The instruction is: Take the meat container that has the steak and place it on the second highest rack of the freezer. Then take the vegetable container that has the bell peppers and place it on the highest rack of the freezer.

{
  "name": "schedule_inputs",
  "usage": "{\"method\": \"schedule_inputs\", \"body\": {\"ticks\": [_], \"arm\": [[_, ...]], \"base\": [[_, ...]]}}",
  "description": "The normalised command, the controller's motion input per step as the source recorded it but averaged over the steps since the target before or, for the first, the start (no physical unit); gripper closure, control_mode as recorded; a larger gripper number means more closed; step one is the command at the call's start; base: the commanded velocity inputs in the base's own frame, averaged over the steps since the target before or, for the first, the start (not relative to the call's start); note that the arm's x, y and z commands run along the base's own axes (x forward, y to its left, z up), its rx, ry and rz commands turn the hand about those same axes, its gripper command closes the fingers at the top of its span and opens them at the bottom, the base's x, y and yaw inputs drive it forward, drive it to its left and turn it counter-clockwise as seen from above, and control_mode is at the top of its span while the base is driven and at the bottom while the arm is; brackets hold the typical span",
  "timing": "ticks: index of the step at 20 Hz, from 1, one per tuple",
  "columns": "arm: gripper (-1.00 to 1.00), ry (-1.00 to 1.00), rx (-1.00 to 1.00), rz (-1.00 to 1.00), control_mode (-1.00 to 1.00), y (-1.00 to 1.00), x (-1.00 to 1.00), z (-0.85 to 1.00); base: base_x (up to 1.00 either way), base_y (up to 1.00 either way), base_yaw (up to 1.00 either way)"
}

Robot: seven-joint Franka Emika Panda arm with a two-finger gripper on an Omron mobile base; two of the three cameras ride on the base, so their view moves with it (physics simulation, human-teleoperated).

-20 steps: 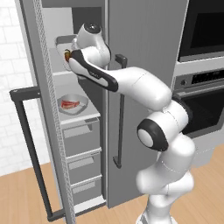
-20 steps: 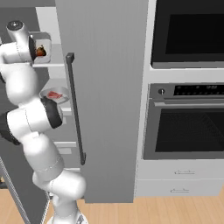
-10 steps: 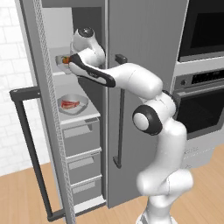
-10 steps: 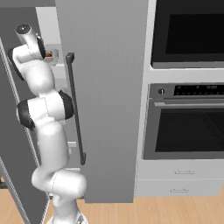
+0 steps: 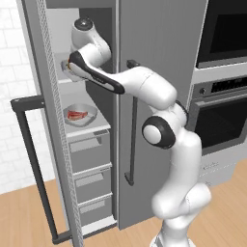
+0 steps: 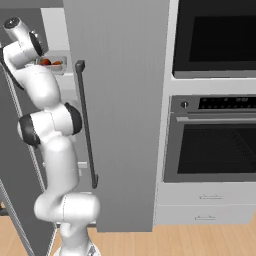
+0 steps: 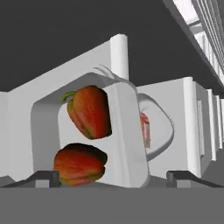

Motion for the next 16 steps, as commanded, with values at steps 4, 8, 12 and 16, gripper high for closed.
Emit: {"method": "schedule_inputs", "body": {"ticks": [4,8,12,16], "arm": [[-1.0,-0.05,0.03,-0.05,-1.0,-0.35,-0.93,0.01],[-1.0,-0.05,0.24,-0.03,-1.0,-0.47,-1.0,-0.02],[-1.0,-0.1,0.32,0.0,-1.0,-0.4,-1.0,-0.57],[-1.0,-0.24,0.22,0.0,-1.0,-0.11,-1.0,-1.0]], "base": [[0.0,0.0,0.0],[0.0,0.0,0.0],[0.0,0.0,0.0],[0.0,0.0,0.0]]}}
